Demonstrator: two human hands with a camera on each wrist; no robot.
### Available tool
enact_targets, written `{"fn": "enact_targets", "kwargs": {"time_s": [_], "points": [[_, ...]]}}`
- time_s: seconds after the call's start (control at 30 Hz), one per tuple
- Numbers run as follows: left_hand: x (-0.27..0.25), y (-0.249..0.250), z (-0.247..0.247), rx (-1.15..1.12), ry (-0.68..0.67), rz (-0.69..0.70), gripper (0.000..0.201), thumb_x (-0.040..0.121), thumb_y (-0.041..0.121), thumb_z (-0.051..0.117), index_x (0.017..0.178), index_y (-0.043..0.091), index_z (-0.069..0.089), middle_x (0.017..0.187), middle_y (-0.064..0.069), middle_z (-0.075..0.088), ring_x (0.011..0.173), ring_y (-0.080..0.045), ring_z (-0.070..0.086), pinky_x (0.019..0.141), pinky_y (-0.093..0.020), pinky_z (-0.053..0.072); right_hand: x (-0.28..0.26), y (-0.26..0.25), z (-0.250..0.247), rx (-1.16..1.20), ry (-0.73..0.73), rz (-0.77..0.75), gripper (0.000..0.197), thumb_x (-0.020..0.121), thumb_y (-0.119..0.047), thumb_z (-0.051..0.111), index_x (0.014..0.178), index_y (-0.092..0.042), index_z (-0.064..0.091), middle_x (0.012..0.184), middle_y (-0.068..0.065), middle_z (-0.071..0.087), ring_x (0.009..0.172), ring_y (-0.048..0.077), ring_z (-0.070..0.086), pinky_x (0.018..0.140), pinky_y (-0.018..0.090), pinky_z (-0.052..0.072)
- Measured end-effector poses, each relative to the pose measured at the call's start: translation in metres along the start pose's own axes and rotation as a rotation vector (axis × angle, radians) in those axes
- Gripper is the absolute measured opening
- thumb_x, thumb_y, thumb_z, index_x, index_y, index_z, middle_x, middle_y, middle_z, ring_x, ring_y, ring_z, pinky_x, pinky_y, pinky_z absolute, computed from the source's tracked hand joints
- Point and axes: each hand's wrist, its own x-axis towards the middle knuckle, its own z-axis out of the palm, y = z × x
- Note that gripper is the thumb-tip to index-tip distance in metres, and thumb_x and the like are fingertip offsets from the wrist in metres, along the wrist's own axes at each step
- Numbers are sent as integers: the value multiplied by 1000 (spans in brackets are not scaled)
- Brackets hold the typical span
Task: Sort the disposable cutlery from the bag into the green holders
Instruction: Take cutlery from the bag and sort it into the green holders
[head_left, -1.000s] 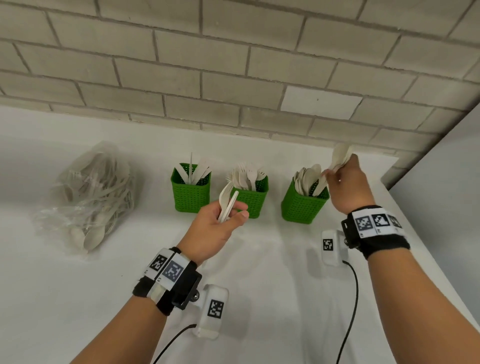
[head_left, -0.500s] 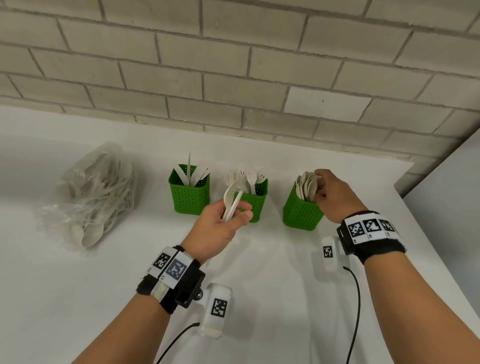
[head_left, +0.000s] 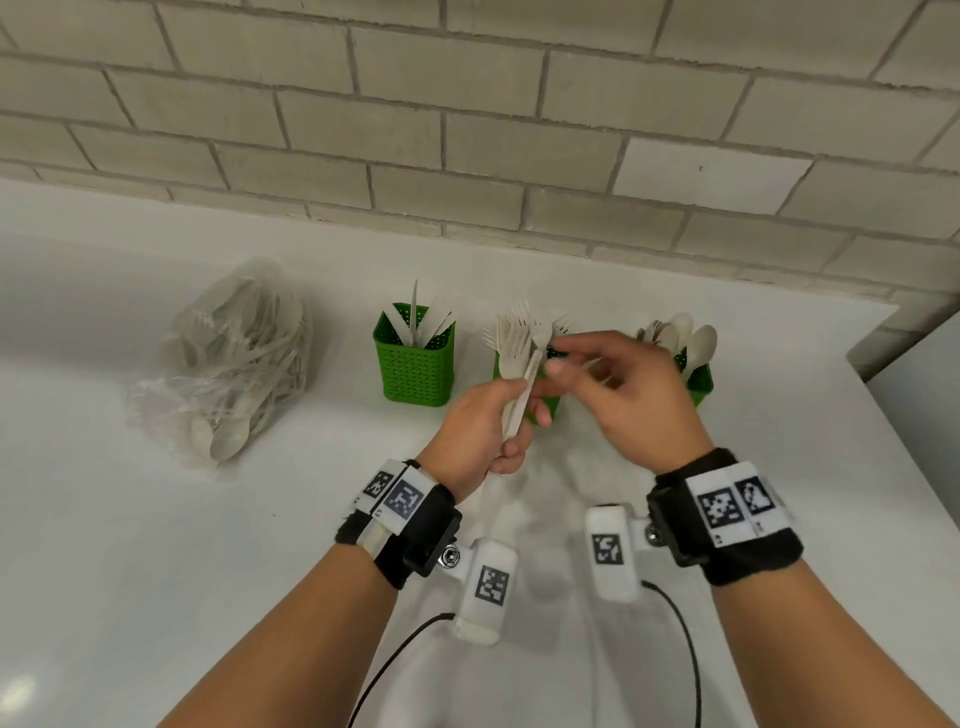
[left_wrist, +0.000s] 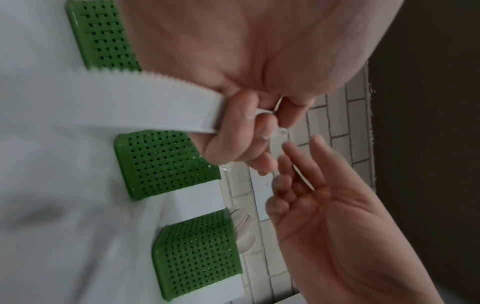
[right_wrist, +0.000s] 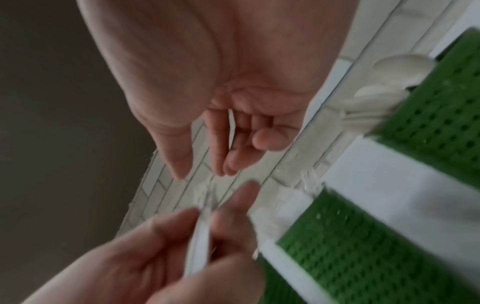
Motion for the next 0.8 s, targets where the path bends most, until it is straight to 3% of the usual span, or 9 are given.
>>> {"fn": "enact_targets", "kwargs": {"time_s": [0.1,0.2,0.3,0.37,0.43,0.53,0.63,0.7,0.8], "points": [[-6,4,2,73,-24,5,37,103,19,32,81,-1,55,50,1,51,33,-9,28,36,-16,19,-2,-2,15,125,-44,36,13,83,-12,75,96,-14,72,77,6,71,63,7,61,62,18,47],[-13,6,-1,38,-30,-2,40,105,18,32,77,0,55,44,3,50,31,-7,28,36,-15,18,2,3,9,249,-65,136,8,82,-5,74,88,-7,69,81,15,72,67,10,68,56,12,45],[-18,8,-4,18,-47,-3,38,105,17,34,74,2,51,47,4,52,33,-5,26,36,-13,16,1,9,4,136,-148,99,15,81,-14,77,95,-13,71,88,2,74,64,2,57,62,14,45],[-19,10,-4,11,-68,2,36,104,17,35,75,2,49,51,3,54,33,-6,27,37,-14,16,-2,9,5,118,-195,58,16,80,-14,78,95,-15,73,82,-9,72,65,8,56,67,21,46],[-19,10,-3,0,-83,7,37,104,17,37,74,2,51,54,0,54,34,-7,28,37,-15,17,-4,8,7,210,-204,73,11,80,-10,77,90,-13,74,77,-5,72,69,19,61,70,30,48],[-21,9,-6,-3,-114,-9,32,104,15,37,95,-1,63,60,-4,53,36,-9,31,37,-16,18,2,7,0,388,-57,168,12,85,-1,67,83,-12,70,77,1,72,69,13,62,63,24,47],[-23,6,-10,14,-104,-22,31,104,15,38,115,0,63,63,-3,52,40,-10,30,38,-19,19,8,12,-13,567,147,290,17,89,3,58,79,-9,64,68,3,68,61,15,60,59,26,44],[-23,2,-12,59,-65,-9,31,105,17,38,115,0,63,61,0,47,43,-10,24,39,-19,19,9,19,-17,511,177,286,15,88,3,59,78,-8,63,65,0,68,65,18,61,61,27,45],[-21,-2,-15,167,-6,-10,32,105,21,42,110,-3,62,58,3,43,44,-10,21,40,-22,18,4,29,-16,90,85,85,15,83,-6,71,91,-18,69,90,-7,70,88,15,62,80,26,45]]}}
